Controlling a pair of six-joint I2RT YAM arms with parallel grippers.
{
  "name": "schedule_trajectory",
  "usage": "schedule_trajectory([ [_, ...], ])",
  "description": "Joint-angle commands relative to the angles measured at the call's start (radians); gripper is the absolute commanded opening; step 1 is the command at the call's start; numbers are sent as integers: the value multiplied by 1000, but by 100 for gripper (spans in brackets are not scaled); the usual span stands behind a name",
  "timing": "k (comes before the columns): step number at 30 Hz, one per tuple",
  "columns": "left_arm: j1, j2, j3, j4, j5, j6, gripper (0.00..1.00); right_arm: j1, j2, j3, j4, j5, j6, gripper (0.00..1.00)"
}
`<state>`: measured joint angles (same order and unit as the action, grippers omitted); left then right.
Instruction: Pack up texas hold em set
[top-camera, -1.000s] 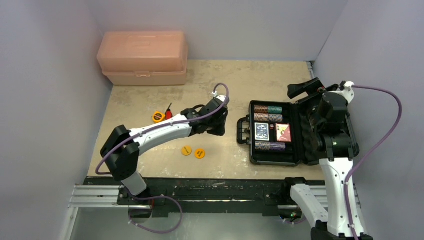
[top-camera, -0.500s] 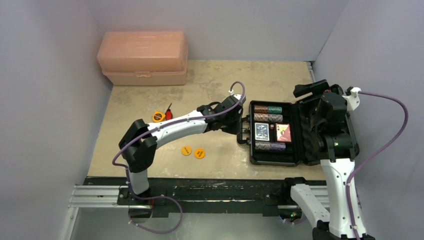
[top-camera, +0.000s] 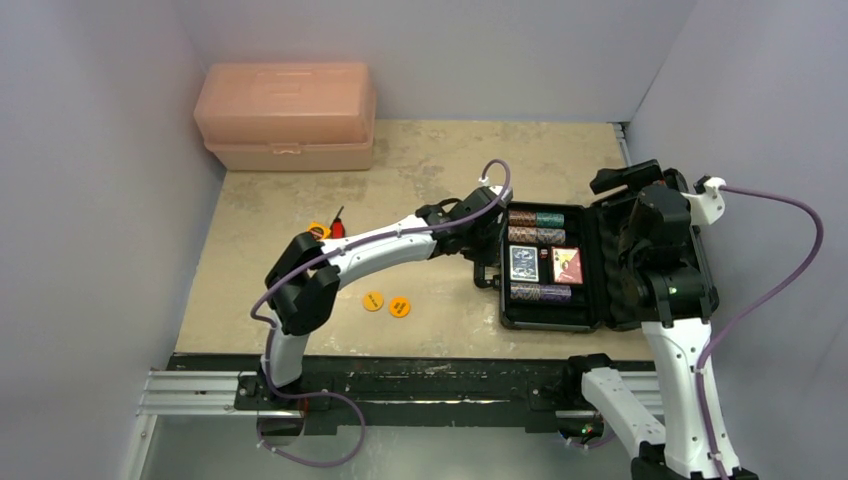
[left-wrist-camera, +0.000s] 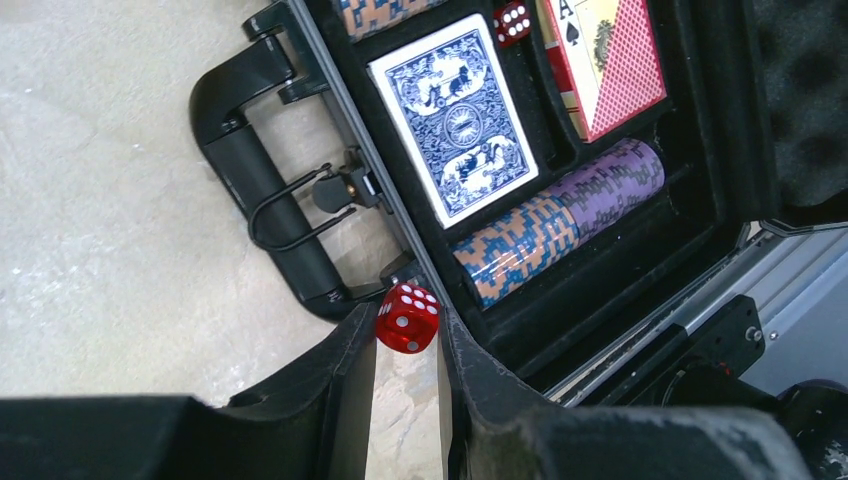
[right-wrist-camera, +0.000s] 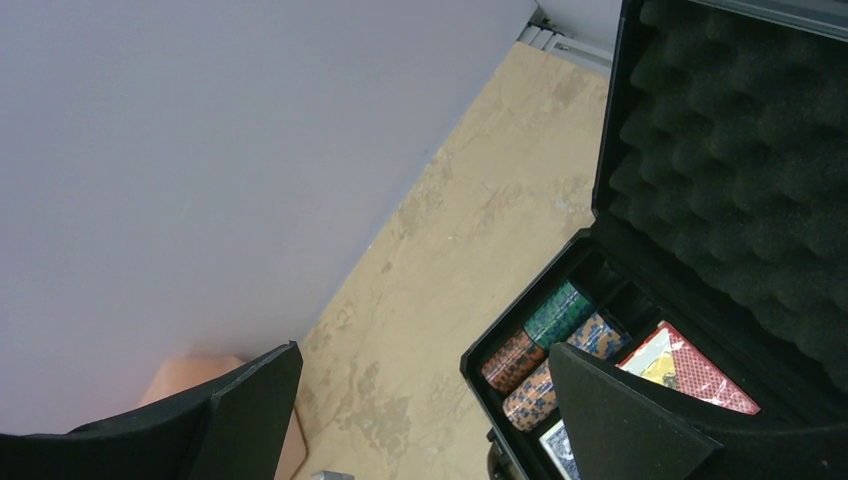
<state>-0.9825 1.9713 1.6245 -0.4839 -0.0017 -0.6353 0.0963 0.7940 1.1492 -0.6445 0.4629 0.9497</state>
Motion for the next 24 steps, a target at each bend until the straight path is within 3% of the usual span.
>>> schedule_trajectory([
  [1, -10, 39, 90, 9, 42, -14, 0, 19, -21, 42, 9, 76, -43, 99],
  [10, -12, 132, 217, -14, 89, -38, 0, 25, -55, 28, 35, 71, -146, 99],
  [24, -26, 262, 385, -12, 164, -42, 0, 33, -83, -20, 62, 39, -174, 99],
])
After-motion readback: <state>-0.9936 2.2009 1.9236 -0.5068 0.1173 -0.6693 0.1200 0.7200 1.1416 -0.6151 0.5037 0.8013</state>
